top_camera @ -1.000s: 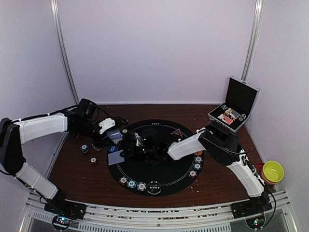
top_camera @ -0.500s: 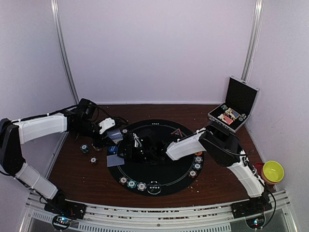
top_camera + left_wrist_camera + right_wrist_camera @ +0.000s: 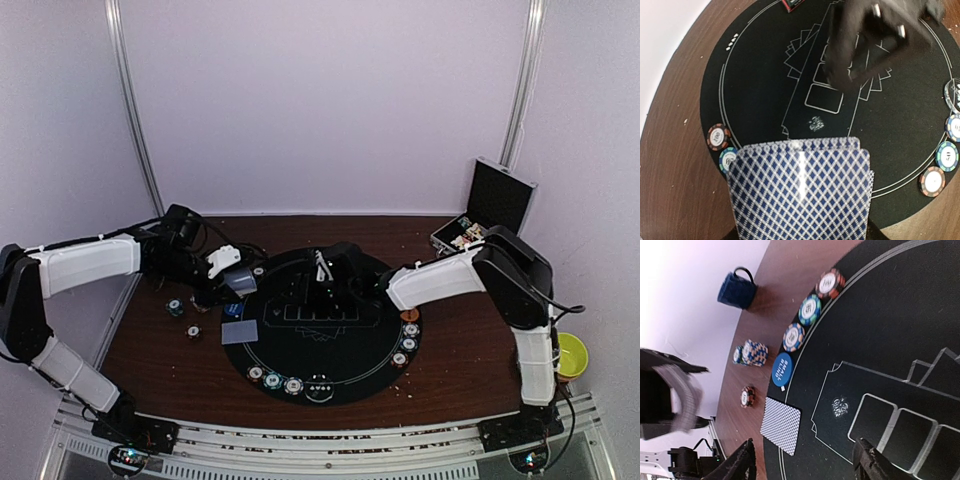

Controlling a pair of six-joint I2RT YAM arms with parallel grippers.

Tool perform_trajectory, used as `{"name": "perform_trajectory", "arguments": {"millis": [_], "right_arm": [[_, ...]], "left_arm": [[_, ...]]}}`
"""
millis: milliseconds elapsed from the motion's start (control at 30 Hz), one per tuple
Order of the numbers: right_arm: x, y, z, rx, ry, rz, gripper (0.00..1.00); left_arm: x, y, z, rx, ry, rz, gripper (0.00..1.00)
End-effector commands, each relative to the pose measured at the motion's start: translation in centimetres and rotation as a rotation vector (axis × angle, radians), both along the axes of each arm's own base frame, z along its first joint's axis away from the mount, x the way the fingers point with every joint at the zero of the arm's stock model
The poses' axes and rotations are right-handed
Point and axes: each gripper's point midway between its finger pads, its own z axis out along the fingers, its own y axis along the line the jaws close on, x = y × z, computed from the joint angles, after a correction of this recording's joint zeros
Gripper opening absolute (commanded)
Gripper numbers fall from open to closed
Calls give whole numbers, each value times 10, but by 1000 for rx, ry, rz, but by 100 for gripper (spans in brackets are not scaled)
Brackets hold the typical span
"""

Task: Distribute texas hold em gaming equipment
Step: Pass from the left arm to the right

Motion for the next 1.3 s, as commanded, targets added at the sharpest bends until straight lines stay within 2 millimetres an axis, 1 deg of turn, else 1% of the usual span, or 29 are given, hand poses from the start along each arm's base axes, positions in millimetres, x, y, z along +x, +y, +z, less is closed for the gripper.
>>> {"name": "perform_trajectory", "arguments": {"millis": [0, 100, 200, 267, 367, 467, 633, 833, 1033, 1267], "right_arm": [[10, -23, 46, 60, -84, -41, 69], [3, -21, 67, 120, -104, -10, 71], [-11, -8, 76, 216, -82, 67, 71], [-20, 2, 73, 239, -61, 102, 71], [-29, 15, 62, 235, -42, 145, 71], [-36, 23, 61, 258, -30, 166, 71], [-39, 30, 58, 262, -19, 185, 71], [-42, 41, 48, 285, 25, 205, 70], [-44, 53, 45, 323, 63, 232, 63], [-48, 56, 43, 349, 94, 255, 47]], "left_arm": [[-1, -20, 3, -18, -3, -44, 47], [-7, -30, -1, -19, 13, -74, 47], [-17, -40, -6, -17, 22, -109, 48], [-25, -46, -8, -16, 26, -129, 50], [-30, -50, -5, -30, 29, -144, 51], [-32, -51, -1, -44, 24, -149, 51], [-33, -52, -3, -43, 29, -152, 53], [-37, -55, -7, -36, 32, -164, 53], [-43, -59, -8, -33, 30, -188, 53], [-46, -59, -12, -18, 19, -196, 54]]}}
